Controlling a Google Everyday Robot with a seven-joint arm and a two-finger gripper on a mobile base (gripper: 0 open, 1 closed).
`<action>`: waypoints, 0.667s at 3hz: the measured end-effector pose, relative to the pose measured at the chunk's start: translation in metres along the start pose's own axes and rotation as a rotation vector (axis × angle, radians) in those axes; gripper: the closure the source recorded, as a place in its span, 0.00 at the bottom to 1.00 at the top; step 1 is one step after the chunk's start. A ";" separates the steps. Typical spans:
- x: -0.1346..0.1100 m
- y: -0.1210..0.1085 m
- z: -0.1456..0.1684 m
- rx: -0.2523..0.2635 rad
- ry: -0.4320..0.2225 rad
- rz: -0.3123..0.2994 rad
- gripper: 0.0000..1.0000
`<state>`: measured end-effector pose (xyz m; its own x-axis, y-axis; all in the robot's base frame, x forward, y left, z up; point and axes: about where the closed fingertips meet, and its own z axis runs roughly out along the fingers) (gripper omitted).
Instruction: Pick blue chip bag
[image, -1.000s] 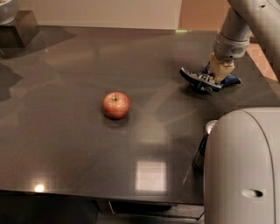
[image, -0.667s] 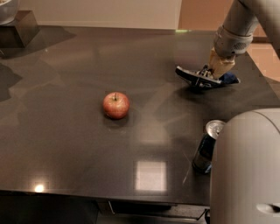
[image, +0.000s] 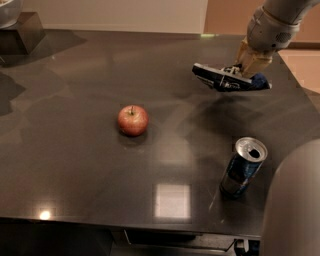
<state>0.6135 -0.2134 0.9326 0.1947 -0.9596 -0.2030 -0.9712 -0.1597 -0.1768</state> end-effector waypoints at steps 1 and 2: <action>-0.024 0.006 -0.026 0.039 -0.043 -0.033 1.00; -0.042 0.009 -0.046 0.071 -0.076 -0.065 1.00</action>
Offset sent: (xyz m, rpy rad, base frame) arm -0.0936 0.0264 0.0773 0.0696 0.1016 0.1482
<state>0.5903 -0.1853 0.9840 0.2690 -0.9272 -0.2606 -0.9447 -0.2013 -0.2590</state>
